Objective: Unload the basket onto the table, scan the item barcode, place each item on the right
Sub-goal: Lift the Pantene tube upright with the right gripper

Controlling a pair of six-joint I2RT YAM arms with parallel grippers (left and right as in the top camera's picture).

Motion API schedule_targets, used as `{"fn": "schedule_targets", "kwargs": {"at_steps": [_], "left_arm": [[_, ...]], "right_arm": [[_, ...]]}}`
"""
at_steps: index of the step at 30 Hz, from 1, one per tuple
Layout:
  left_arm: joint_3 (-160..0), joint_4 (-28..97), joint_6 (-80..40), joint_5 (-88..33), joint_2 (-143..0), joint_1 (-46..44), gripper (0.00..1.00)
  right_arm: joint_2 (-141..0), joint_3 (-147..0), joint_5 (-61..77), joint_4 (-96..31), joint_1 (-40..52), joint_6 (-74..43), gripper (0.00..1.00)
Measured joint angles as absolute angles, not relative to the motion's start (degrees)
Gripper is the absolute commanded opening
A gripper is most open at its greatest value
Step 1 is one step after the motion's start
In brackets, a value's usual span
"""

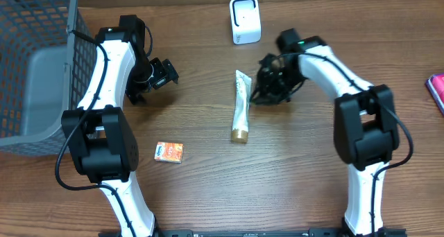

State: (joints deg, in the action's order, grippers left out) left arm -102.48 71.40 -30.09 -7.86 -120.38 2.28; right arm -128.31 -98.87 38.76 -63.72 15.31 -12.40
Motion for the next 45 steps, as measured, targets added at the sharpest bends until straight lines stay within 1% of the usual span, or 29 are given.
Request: {"fn": "schedule_targets", "kwargs": {"at_steps": [5, 7, 10, 13, 14, 15, 21, 24, 25, 27, 28, 29, 31, 34, 36, 37, 38, 40, 41, 42, 44, 45], "left_arm": [[-102.5, 71.9, -30.1, -7.9, -120.4, 2.3, 1.0], [-102.5, 71.9, -30.1, -7.9, -120.4, 2.3, 1.0], [-102.5, 71.8, -30.1, -7.9, -120.4, 2.3, 1.0], [-102.5, 71.8, -30.1, -7.9, -120.4, 2.3, 1.0], [-102.5, 71.7, -30.1, -7.9, -120.4, 2.3, 1.0], [-102.5, 71.6, -30.1, -7.9, -120.4, 2.3, 1.0], [-102.5, 71.1, -30.1, -7.8, -120.4, 2.3, 1.0], [-102.5, 71.1, -30.1, -7.8, -120.4, 2.3, 1.0], [-102.5, 71.1, -30.1, -7.8, -120.4, 2.3, 1.0], [-102.5, 71.1, -30.1, -7.8, -120.4, 2.3, 1.0], [-102.5, 71.1, -30.1, -7.8, -120.4, 2.3, 1.0], [-102.5, 71.1, -30.1, -7.8, -120.4, 2.3, 1.0], [-102.5, 71.1, -30.1, -7.8, -120.4, 2.3, 1.0], [-102.5, 71.1, -30.1, -7.8, -120.4, 2.3, 1.0], [-102.5, 71.2, -30.1, -7.8, -120.4, 2.3, 1.0], [-102.5, 71.2, -30.1, -7.8, -120.4, 2.3, 1.0], [-102.5, 71.2, -30.1, -7.8, -120.4, 2.3, 1.0], [-102.5, 71.2, -30.1, -7.8, -120.4, 2.3, 1.0], [-102.5, 71.2, -30.1, -7.9, -120.4, 2.3, 1.0], [-102.5, 71.2, -30.1, -7.9, -120.4, 2.3, 1.0], [-102.5, 71.2, -30.1, -7.8, -120.4, 2.3, 1.0], [-102.5, 71.2, -30.1, -7.8, -120.4, 2.3, 1.0]], "right_arm": [[-128.3, -98.2, 28.9, -64.7, 8.9, -13.5, 0.23], [-128.3, -98.2, 27.8, -65.8, 7.5, -13.3, 0.24], [-128.3, -98.5, 28.3, -68.0, 7.4, -11.4, 0.28], [-127.5, -100.4, 26.9, -69.6, 9.3, -10.2, 0.32], [-126.6, -101.7, 24.9, -70.1, 11.0, -10.0, 0.35], [-125.6, -103.0, 23.5, -70.0, 12.9, -9.7, 0.36], [-119.8, -109.1, 11.7, -67.5, 29.8, -10.3, 0.36], [-119.8, -109.5, 5.3, -65.9, 39.7, -12.8, 0.27], [-120.3, -109.5, 2.3, -65.3, 42.5, -14.5, 0.25], [-120.9, -109.1, -1.2, -64.8, 44.5, -17.1, 0.25], [-121.5, -108.8, -3.6, -64.7, 45.1, -19.5, 0.32], [-122.3, -108.2, -6.2, -64.6, 45.1, -21.9, 0.44], [-124.0, -107.2, -9.8, -64.6, 44.6, -25.3, 0.59], [-127.1, -106.6, -15.2, -64.8, 43.7, -27.3, 0.66], [-128.9, -106.5, -17.0, -65.0, 43.4, -27.8, 0.66], [-129.9, -106.5, -18.0, -65.1, 43.2, -28.0, 0.62], [-130.8, -106.4, -18.7, -65.2, 43.2, -28.1, 0.51], [-131.7, -106.3, -19.7, -65.6, 43.2, -28.4, 0.39], [-131.9, -106.3, -19.7, -65.5, 43.2, -28.4, 0.31], [-131.9, -106.3, -20.2, -65.8, 43.2, -28.3, 0.2], [-131.9, -106.7, -20.6, -66.8, 43.1, -28.4, 0.11], [-131.8, -107.5, -20.4, -67.5, 43.1, -28.5, 0.05]]}}
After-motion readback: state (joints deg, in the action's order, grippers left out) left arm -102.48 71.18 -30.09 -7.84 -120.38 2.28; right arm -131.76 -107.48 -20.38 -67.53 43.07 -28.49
